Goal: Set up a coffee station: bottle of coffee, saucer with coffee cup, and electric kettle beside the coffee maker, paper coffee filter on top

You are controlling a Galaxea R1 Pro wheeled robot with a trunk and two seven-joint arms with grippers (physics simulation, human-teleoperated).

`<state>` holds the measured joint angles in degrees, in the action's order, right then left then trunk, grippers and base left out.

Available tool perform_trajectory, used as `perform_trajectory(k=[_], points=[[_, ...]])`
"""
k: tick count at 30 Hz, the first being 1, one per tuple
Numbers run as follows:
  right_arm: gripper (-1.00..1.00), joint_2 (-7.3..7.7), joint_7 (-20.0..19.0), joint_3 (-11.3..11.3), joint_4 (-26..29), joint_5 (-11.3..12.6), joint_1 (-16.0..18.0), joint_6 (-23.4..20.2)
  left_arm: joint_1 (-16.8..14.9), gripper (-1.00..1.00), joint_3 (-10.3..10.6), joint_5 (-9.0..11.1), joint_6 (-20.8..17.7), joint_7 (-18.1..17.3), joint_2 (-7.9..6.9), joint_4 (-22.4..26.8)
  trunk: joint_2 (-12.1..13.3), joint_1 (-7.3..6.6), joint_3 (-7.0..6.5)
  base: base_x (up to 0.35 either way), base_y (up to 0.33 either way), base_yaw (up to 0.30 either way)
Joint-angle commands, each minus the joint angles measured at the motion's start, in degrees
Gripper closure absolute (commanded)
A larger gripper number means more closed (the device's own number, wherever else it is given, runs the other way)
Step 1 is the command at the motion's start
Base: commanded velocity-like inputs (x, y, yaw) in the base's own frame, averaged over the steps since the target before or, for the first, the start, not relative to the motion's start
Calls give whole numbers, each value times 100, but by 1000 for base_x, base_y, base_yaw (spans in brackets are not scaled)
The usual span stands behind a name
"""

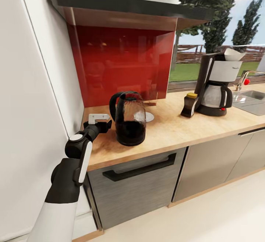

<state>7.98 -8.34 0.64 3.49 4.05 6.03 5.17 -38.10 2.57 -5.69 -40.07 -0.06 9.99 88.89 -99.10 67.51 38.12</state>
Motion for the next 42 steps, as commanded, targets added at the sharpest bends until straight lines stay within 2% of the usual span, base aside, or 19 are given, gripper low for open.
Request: perform_trajectory(k=[1, 18, 22, 32, 42], points=[[-100, 2, -27, 9, -6, 43, 4, 19, -4, -100, 6, -48, -27, -1, 1, 6, -3, 0, 6, 80, 0, 0], [-100, -6, -27, 15, -6, 35, 4, 19, -9, -100, 7, -34, -4, -19, 1, 17, -3, 0, 6, 24, 0, 0], [-100, -7, -27, 15, -6, 34, 4, 19, -244, -100, 15, -22, -22, -45, 1, 16, -3, 0, 6, 0, 0, 0], [-100, -6, -27, 15, -6, 34, 4, 19, -523, -100, 18, -13, -41, -171, 1, 15, -3, 0, 6, 0, 0, 0], [-100, -6, -27, 15, -6, 35, 4, 19, -573, -100, 16, 3, -45, -178, 1, 9, -3, 0, 6, 0, 0, 0]])
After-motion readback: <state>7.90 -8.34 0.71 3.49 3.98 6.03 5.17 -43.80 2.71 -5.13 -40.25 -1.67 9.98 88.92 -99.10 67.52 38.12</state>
